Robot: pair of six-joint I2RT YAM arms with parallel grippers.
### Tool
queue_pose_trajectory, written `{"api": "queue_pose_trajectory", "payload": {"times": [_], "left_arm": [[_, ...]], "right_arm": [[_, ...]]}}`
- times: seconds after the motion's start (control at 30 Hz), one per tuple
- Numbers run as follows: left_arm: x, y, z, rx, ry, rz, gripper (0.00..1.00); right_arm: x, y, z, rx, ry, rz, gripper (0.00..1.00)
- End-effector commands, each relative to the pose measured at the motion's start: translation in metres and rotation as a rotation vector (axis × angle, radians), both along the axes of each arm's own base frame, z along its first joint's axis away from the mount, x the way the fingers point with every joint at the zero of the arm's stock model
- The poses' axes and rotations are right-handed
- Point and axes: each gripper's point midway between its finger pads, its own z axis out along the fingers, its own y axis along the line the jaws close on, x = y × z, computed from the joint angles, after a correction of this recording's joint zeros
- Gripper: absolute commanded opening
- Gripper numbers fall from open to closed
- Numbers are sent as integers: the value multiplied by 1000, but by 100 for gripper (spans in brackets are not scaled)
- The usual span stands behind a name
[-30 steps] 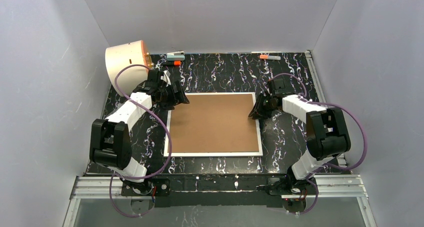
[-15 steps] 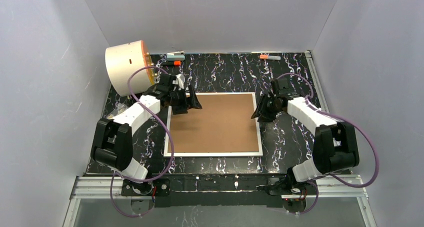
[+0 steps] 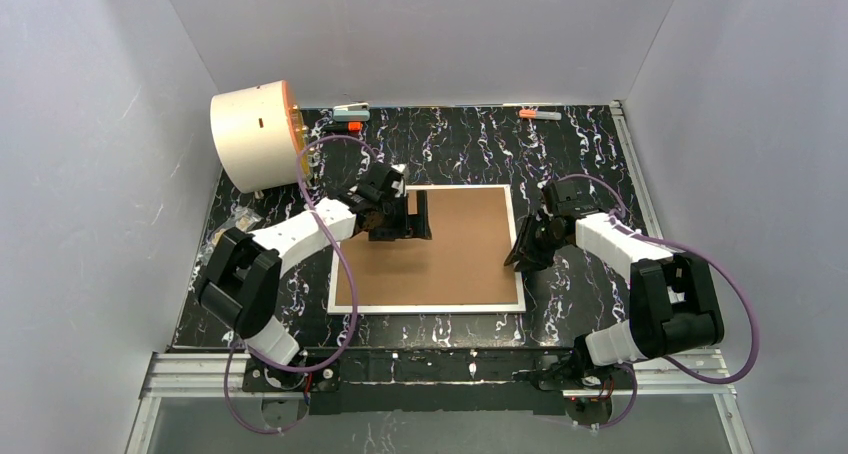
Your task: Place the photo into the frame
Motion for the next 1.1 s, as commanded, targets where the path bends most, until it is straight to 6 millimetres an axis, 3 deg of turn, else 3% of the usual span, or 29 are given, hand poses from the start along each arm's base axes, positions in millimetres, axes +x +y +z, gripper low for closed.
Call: {"api": "queue_pose_trajectory", "payload": {"times": [0.0,0.27,0.53,0.8,1.07], "left_arm": [[19,60,16,249,-121,157,98],[7,132,4,419,-82,311,98],[-13,178,-23,409,48,417,98],[-32,183,-51,392,157,416,98],[-41,149,-69,226,270,320,96]], "right_arm": [[1,2,2,12,-27,-4,42],[-8,-6,-9,-33,1,-7,42],[-9,-5,-11,-26,7,1,39],[-7,1,-11,15,-4,20,31],[-5,13,-5,86,-43,72,15]]}}
